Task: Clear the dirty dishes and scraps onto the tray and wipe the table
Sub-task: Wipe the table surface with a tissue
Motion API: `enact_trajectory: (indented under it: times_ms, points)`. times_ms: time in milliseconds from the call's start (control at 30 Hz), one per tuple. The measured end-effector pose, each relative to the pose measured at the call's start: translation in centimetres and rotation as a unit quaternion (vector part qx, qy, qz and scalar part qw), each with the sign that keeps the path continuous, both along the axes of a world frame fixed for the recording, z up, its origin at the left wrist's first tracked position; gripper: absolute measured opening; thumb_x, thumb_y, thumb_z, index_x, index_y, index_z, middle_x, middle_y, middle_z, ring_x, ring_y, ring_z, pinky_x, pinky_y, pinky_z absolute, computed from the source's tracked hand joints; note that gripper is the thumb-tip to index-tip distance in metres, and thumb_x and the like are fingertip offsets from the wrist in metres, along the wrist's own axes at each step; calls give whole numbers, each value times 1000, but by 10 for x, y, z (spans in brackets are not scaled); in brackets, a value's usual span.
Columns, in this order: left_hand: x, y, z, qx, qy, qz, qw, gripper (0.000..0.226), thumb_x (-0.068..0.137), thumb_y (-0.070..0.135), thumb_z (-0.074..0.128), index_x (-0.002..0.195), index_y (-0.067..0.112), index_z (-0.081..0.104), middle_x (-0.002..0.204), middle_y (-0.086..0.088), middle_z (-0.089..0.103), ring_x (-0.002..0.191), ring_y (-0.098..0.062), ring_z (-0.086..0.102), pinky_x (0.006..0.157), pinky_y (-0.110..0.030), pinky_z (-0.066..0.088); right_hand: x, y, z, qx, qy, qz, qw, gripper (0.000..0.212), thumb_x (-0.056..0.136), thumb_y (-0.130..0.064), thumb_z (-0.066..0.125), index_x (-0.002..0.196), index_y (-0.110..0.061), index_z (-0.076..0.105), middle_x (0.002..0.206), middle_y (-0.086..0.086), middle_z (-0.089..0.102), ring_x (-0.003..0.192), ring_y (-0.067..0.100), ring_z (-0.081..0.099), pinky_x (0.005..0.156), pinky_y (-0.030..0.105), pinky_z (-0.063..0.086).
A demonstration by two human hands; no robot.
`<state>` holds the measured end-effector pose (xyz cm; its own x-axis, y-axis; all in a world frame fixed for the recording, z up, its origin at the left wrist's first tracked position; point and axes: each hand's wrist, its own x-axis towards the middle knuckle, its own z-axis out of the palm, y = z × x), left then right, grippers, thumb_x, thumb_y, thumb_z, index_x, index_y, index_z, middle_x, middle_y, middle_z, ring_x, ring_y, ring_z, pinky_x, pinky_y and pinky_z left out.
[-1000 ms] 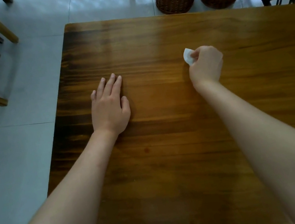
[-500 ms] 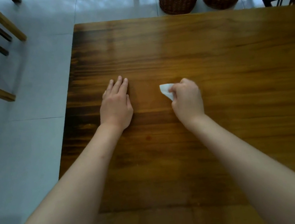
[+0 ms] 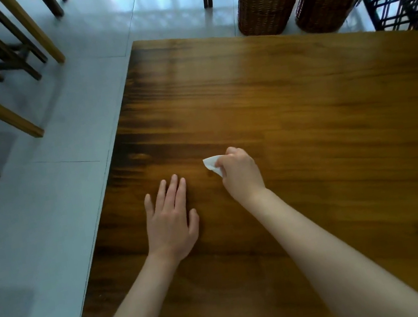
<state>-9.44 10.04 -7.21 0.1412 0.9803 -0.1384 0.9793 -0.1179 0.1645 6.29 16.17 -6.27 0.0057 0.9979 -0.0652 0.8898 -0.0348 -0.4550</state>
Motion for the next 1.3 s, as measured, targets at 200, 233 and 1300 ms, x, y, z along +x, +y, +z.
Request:
enact_trajectory:
  times_ms: [200, 233, 1300]
  points:
    - [0, -1, -4, 19, 8, -2, 1000, 58, 90, 42, 35, 142, 16, 39, 147, -5, 38, 138, -27, 31, 111, -46, 8, 4, -8, 0, 7, 12, 40, 999, 22, 87, -3, 61, 106, -9, 70, 95, 6, 63, 88, 17, 57, 76, 24, 50]
    - [0, -1, -5, 21, 11, -1, 1000, 58, 90, 42, 34, 142, 16, 39, 147, -5, 38, 138, -27, 31, 111, -46, 7, 4, -5, 1, 8, 19, 37, 999, 21, 86, -4, 62, 104, -8, 71, 96, 7, 63, 89, 18, 58, 76, 23, 49]
    - [-88, -50, 6, 31, 3, 59, 998, 64, 85, 41, 40, 141, 11, 39, 148, -10, 36, 139, -29, 29, 112, -53, 11, -23, -58, 16, 56, 68, -11, 996, 20, 86, -3, 61, 103, -5, 71, 87, 8, 63, 76, 9, 50, 64, 17, 42]
